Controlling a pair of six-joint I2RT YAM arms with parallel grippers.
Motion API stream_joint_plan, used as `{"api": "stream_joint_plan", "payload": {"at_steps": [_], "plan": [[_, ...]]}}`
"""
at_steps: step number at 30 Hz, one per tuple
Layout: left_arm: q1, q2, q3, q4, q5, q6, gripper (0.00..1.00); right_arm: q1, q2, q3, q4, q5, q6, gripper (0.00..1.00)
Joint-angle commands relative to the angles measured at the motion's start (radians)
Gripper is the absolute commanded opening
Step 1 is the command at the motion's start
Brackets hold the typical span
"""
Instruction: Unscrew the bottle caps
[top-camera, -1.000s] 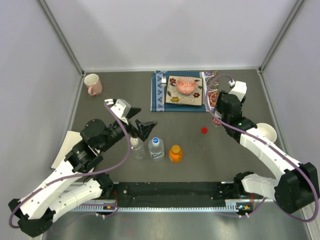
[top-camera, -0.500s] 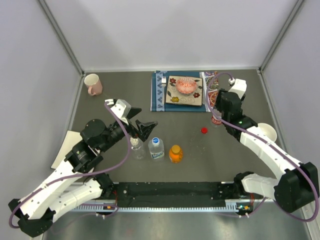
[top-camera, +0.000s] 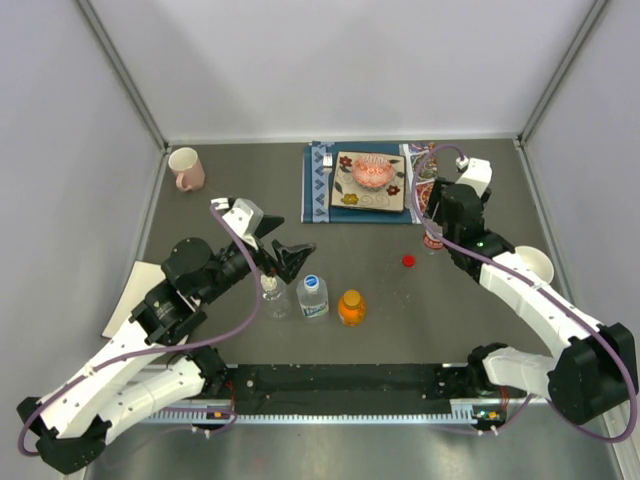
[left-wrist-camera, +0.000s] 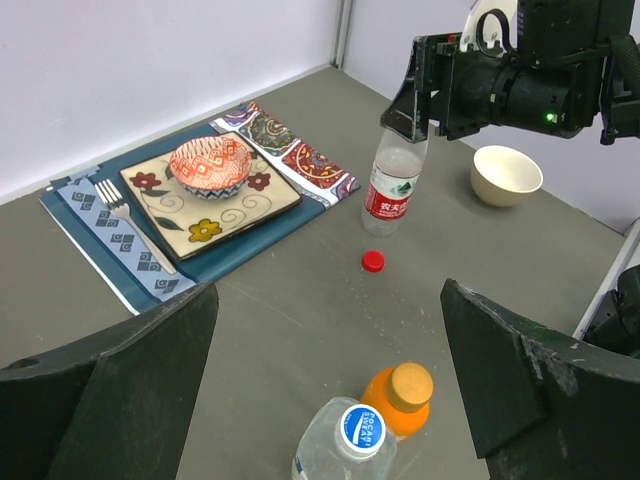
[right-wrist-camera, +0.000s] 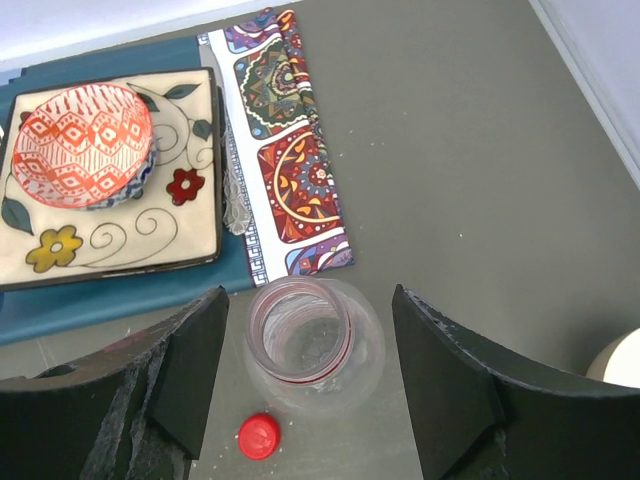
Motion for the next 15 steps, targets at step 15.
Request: {"api": "stream_joint_plan", "payload": {"at_steps": [15], "plan": [[0.000, 0.018, 0.014, 0.052, 0.002, 0.001, 0.99, 0.012, -0.067, 0.175, -0.109, -0.072, 0.032, 0.81]]}}
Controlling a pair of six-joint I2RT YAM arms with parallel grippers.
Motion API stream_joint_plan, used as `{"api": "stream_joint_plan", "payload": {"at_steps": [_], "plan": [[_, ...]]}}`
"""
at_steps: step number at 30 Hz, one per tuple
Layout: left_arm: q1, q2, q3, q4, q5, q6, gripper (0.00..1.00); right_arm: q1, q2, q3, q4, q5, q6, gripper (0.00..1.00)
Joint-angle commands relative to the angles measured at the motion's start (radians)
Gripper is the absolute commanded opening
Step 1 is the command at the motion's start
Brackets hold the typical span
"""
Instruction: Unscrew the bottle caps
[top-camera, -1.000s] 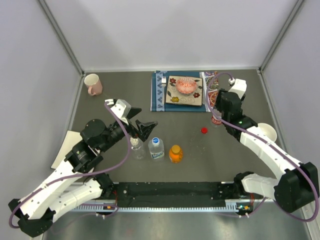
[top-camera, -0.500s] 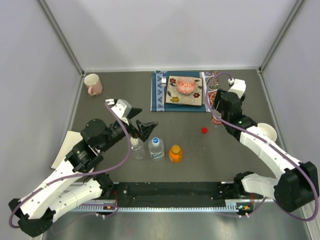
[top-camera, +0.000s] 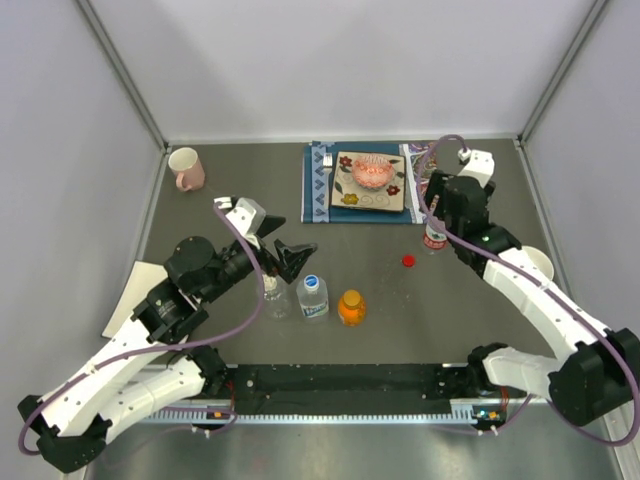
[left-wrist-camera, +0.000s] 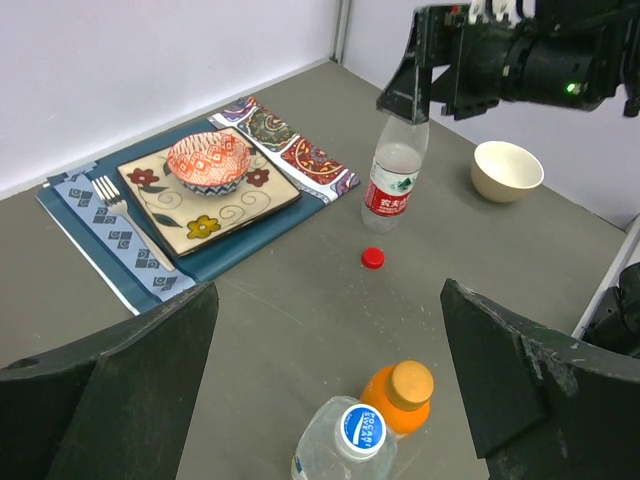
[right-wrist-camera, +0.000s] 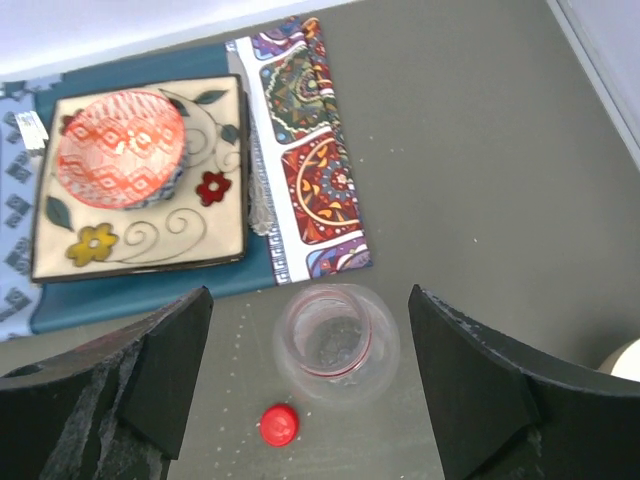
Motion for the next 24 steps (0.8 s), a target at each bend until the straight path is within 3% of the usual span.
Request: {"api": "stream_joint_plan", "payload": {"at_steps": [1, 9, 13, 17, 24], "plan": [[0.000, 0.010, 0.017, 0.052, -0.002, 0.003, 0.99, 0.016, -0.076, 0.156, -0.051, -0.036, 0.019, 0.81], [0.000, 0.032, 0.037, 0.049, -0.064, 0.006, 0.99, 0.170, -0.159, 0.278, -0.201, -0.108, -0.036, 0.77], [0.000, 0.045, 0.075, -0.006, -0.219, -0.028, 0.99, 0.262, -0.238, 0.192, -0.203, -0.326, -0.047, 0.77], [0.003, 0.088, 0.141, -0.132, -0.460, -0.069, 0.99, 0.342, -0.297, 0.080, -0.201, -0.541, 0.014, 0.77], [0.006, 0.079, 0.129, -0.189, -0.453, -0.100, 0.99, 0.532, -0.272, -0.060, -0.151, -0.549, 0.053, 0.79]]}}
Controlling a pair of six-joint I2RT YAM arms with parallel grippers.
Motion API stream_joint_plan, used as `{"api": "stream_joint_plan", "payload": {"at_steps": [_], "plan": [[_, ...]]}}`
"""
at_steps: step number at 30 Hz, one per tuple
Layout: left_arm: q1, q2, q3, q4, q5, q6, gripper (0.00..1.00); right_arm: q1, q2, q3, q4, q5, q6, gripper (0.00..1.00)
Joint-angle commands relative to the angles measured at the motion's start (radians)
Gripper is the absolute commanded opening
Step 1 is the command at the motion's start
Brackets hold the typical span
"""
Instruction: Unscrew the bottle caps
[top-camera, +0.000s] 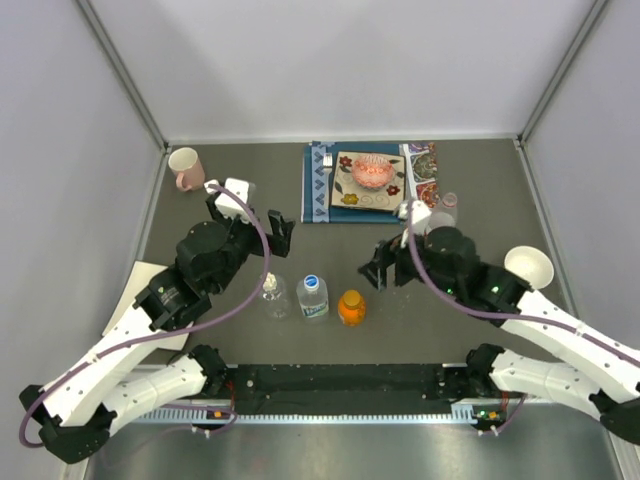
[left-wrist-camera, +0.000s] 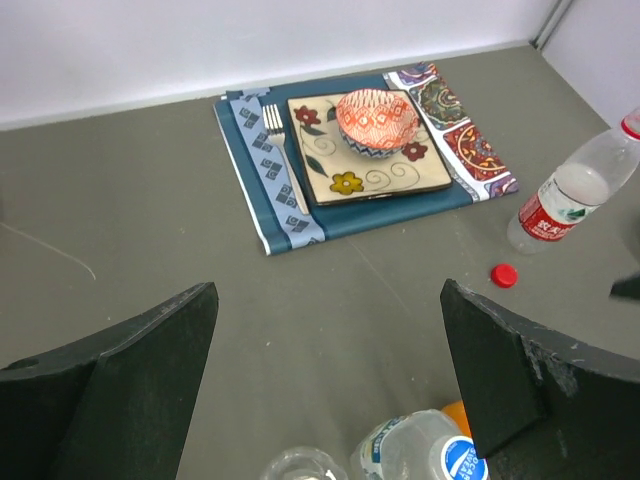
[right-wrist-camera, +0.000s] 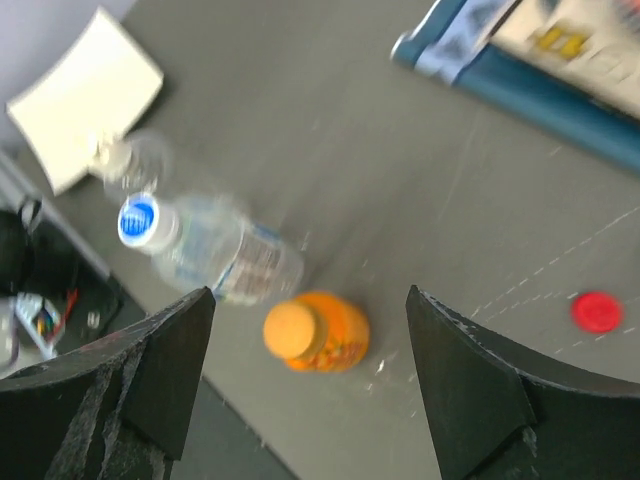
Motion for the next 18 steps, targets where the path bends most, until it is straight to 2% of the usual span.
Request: {"api": "stream_joint_plan", "payload": {"at_steps": [1, 5, 18], "plan": [[0.001, -0.020, 0.007, -0.025, -0.034, -0.040, 0.99, 0.124, 0.042, -0.057, 0.047, -0.029, 0.025, 0.79], [0.001, -0.035, -0.003, -0.031, -0.021, -0.038, 0.99, 0.223, 0.137, -0.056, 0.057, 0.050, 0.016, 0.82], [0.001, -0.061, -0.033, -0.048, 0.007, -0.026, 0.99, 0.226, 0.301, -0.085, 0.126, 0.157, 0.044, 0.82]]}}
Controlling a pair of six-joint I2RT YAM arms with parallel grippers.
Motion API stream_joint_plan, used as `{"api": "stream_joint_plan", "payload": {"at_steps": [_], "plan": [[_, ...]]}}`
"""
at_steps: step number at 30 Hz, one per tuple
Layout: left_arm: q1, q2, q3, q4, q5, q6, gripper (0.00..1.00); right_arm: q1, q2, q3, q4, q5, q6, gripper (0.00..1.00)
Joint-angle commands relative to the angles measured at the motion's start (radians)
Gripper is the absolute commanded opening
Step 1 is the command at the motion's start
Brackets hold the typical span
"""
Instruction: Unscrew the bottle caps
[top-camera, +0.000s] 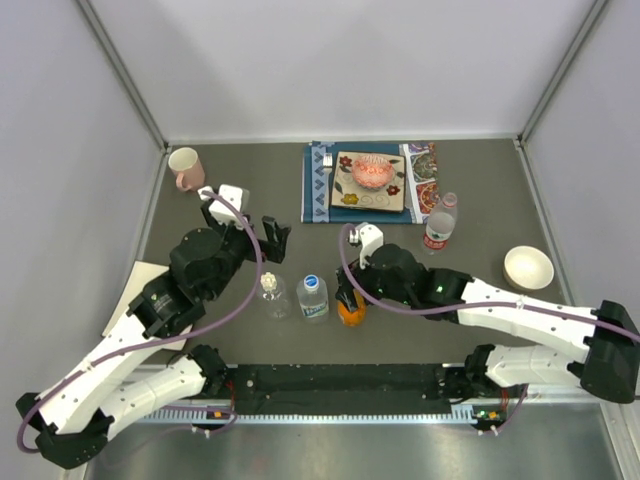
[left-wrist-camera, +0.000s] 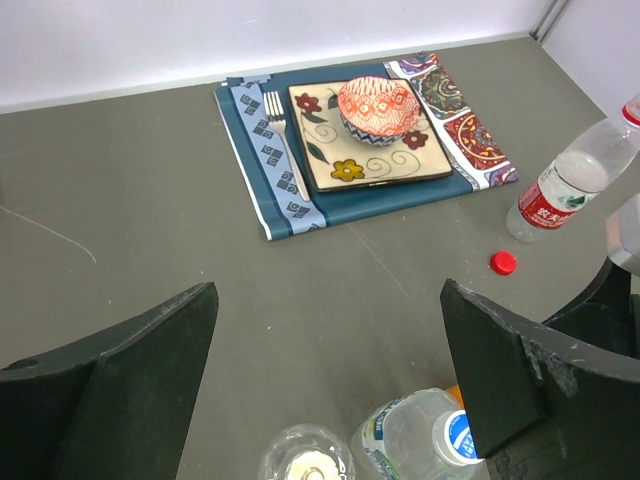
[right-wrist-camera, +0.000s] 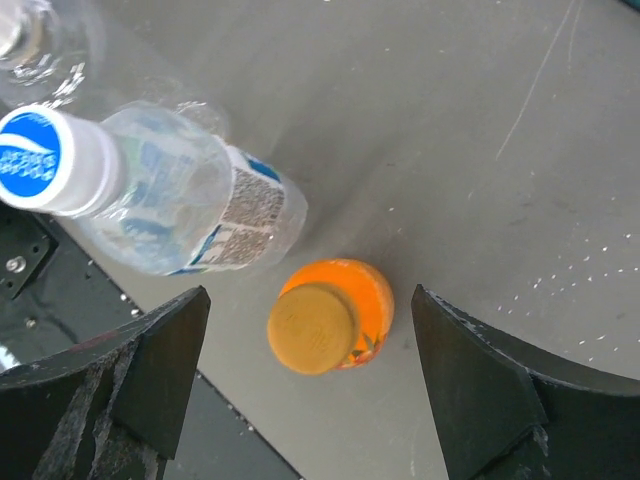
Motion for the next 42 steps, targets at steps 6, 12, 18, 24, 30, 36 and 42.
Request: {"api": "stream_joint_plan", "payload": {"at_steps": [6, 12, 18, 24, 30, 36, 42], "plan": [[0.001, 0.008, -0.014, -0.002, 0.027, -0.002, 0.99, 0.009, 0.076, -0.023, 0.056, 0.082, 0.036, 0.80], [0.001, 0.021, -0.011, 0.001, 0.031, -0.004, 0.99, 0.009, 0.077, -0.056, 0.078, 0.057, 0.053, 0.73], [0.001, 0.022, -0.018, 0.001, 0.031, -0.009, 0.99, 0.009, 0.077, -0.078, 0.095, 0.037, 0.065, 0.61], [0.001, 0.024, -0.023, 0.004, 0.033, -0.012, 0.99, 0.011, 0.039, -0.080, 0.082, 0.045, 0.068, 0.44], [0.003, 0.034, 0.015, 0.024, 0.022, 0.017, 0.99, 0.011, -0.122, 0.049, -0.056, 0.117, 0.025, 0.38], [0.001, 0.057, 0.063, 0.099, -0.027, 0.034, 0.99, 0.011, -0.160, 0.314, -0.231, 0.224, -0.024, 0.29], [0.087, 0.134, 0.195, 0.124, 0.130, -0.028, 0.99, -0.079, -0.059, 0.563, -0.314, 0.214, 0.033, 0.00]]}}
